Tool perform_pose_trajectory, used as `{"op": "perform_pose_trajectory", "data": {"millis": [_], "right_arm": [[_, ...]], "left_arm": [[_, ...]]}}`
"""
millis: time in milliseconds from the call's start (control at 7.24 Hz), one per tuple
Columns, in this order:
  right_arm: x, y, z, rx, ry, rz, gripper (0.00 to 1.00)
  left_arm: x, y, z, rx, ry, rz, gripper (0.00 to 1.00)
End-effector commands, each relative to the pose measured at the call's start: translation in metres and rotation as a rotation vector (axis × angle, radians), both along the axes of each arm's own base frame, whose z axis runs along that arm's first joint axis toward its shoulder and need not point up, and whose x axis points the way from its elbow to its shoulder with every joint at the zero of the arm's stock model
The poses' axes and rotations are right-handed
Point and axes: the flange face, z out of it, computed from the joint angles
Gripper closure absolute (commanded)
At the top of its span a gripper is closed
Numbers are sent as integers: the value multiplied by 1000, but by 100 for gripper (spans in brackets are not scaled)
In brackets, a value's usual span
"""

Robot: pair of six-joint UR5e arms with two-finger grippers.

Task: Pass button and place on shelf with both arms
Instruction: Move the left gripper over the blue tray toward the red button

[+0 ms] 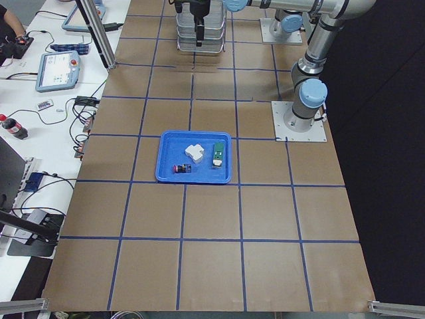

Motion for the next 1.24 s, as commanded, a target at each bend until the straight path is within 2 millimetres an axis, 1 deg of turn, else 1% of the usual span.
{"op": "perform_pose_trajectory", "data": {"millis": [0, 138, 276, 415, 553, 691, 829, 967, 1106], "right_arm": [[0, 0, 0, 0, 0, 0, 0], [0, 0, 0, 0, 0, 0, 0], [1, 0, 0, 0, 0, -3, 0], [0, 0, 0, -1, 0, -4, 0], [1, 0, 0, 0, 0, -3, 0], [0, 0, 0, 0, 2, -3, 0], [0, 0, 0, -1, 2, -3, 0], [-2, 0, 0, 0, 6, -4, 0], [-3, -1, 0, -1, 8, -4, 0]], "left_arm": [[1, 0, -1, 3, -2, 1, 0], [2, -3, 9, -17, -7, 3, 0], [13, -7, 4, -4, -8, 26, 0], [33, -8, 6, 5, -7, 76, 0], [59, -8, 5, 41, -4, 119, 0], [100, -15, 1, 56, 5, 199, 0], [131, -22, -28, 126, 12, 212, 0], [159, -33, -47, 159, 20, 175, 0], [184, -50, -74, 190, 30, 179, 0]]}}
